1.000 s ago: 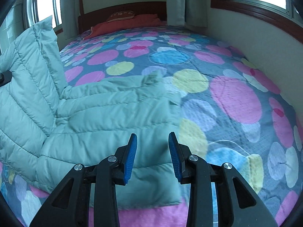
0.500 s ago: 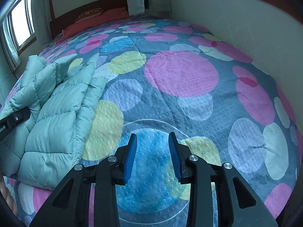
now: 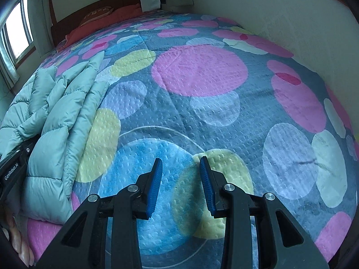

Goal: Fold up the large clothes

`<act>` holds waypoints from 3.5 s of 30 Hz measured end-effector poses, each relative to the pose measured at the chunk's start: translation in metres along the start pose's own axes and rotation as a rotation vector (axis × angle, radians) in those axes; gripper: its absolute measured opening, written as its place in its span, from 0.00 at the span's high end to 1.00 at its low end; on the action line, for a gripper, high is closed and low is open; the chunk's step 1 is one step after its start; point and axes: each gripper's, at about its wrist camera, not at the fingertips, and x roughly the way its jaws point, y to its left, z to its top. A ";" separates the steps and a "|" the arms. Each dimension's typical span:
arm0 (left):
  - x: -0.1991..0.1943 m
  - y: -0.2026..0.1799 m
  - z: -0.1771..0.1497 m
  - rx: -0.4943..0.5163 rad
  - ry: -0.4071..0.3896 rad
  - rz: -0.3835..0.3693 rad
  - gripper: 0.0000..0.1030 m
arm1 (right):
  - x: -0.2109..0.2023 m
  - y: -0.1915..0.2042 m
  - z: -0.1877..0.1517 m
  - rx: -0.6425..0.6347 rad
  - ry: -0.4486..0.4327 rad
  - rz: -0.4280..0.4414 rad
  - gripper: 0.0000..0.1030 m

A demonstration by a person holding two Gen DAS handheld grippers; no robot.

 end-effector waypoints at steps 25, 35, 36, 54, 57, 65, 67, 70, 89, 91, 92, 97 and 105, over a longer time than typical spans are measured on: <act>-0.097 0.156 -0.035 -0.461 -0.131 -0.126 0.50 | -0.024 0.017 -0.012 -0.068 0.009 -0.096 0.66; -0.047 0.240 -0.066 -0.845 -0.073 -0.249 0.50 | -0.030 0.040 -0.004 -0.041 -0.001 -0.053 0.65; -0.042 0.242 -0.067 -0.872 -0.067 -0.267 0.50 | -0.030 0.043 -0.003 -0.036 -0.003 -0.049 0.65; 0.013 0.246 -0.037 -1.012 -0.013 -0.509 0.48 | -0.025 0.068 0.047 0.404 -0.076 0.480 0.41; 0.022 0.245 -0.028 -1.013 0.000 -0.530 0.48 | -0.014 0.079 0.058 0.409 -0.050 0.558 0.42; 0.034 0.239 -0.012 -0.960 0.029 -0.525 0.43 | 0.022 0.104 0.076 0.378 0.052 0.657 0.42; 0.035 0.238 -0.012 -0.960 0.035 -0.526 0.43 | 0.027 0.108 0.078 0.353 0.063 0.646 0.57; 0.036 0.234 -0.006 -0.940 0.036 -0.528 0.43 | 0.029 0.110 0.082 0.333 0.067 0.656 0.85; 0.080 0.173 0.016 -0.663 0.139 -0.342 0.40 | 0.093 0.056 0.068 0.406 0.124 0.633 0.94; 0.079 0.174 0.018 -0.637 0.140 -0.353 0.39 | 0.096 0.053 0.066 0.423 0.135 0.661 0.94; 0.077 0.175 0.018 -0.630 0.138 -0.365 0.39 | 0.097 0.052 0.067 0.426 0.139 0.668 0.94; 0.061 0.194 0.007 -0.688 0.126 -0.445 0.40 | 0.084 0.051 0.074 0.407 0.158 0.656 0.87; 0.018 0.208 -0.023 -0.693 0.086 -0.515 0.35 | 0.028 0.041 0.059 0.414 0.124 0.658 0.54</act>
